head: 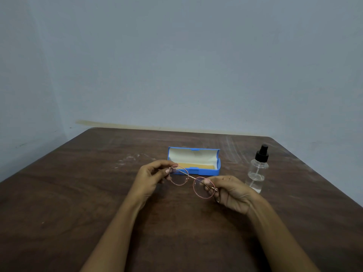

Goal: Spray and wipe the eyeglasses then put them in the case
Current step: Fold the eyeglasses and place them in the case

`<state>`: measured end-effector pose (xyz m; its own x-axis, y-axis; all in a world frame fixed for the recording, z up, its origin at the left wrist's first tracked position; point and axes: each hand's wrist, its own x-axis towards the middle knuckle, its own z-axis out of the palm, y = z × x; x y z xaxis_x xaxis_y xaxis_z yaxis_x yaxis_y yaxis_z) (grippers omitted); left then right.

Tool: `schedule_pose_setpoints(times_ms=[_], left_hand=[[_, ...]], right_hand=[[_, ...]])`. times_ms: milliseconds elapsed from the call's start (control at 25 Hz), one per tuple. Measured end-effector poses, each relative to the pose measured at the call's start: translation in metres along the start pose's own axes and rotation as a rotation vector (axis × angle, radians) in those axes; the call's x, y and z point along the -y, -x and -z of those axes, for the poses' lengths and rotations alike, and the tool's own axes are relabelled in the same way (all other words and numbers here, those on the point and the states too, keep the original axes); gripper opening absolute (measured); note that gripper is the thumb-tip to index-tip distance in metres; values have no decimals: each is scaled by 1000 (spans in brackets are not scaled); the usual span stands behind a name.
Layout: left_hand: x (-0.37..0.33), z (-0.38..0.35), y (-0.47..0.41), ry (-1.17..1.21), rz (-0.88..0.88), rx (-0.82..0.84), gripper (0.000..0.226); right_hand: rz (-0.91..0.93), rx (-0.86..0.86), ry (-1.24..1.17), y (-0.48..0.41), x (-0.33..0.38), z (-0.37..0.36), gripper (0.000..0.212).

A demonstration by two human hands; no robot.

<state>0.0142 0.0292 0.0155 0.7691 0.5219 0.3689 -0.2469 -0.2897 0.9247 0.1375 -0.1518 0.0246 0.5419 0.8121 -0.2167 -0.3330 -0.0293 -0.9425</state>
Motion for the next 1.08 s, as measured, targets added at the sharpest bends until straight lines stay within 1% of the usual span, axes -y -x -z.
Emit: schedule_pose_setpoints(times_ms=[80, 160, 280, 400, 520, 680, 800, 840, 920, 1000, 1080], left_hand=[[1, -1, 0, -19, 1, -30, 25], [1, -2, 0, -32, 12, -85, 19], [3, -3, 0, -48, 8, -168, 13], [4, -3, -1, -71, 12, -227, 14], [6, -2, -1, -181, -1, -247, 15], [12, -2, -2, -291, -66, -290, 17], [13, -3, -6, -298, -109, -291, 17], [13, -3, -8, -295, -122, -291, 16], [13, -4, -15, -306, -153, -288, 15], [13, -5, -23, -349, -171, -283, 16], [14, -5, -32, -455, -177, -273, 19]], right_hand=[[-7, -27, -40, -1, 0, 0, 13], [2, -74, -117, -1, 1, -1, 9], [70, -121, -237, -1, 3, 0, 12], [181, -137, -195, -2, 4, 4, 17], [298, -156, -187, -3, 3, 6, 15], [423, -180, -49, -7, 2, 8, 17], [527, -237, 192, -12, 5, 9, 17], [557, -269, 281, -14, 7, 8, 19], [610, -320, 412, -20, 11, 6, 29], [645, -363, 488, -27, 15, 5, 36], [660, -409, 543, -33, 19, 7, 36]])
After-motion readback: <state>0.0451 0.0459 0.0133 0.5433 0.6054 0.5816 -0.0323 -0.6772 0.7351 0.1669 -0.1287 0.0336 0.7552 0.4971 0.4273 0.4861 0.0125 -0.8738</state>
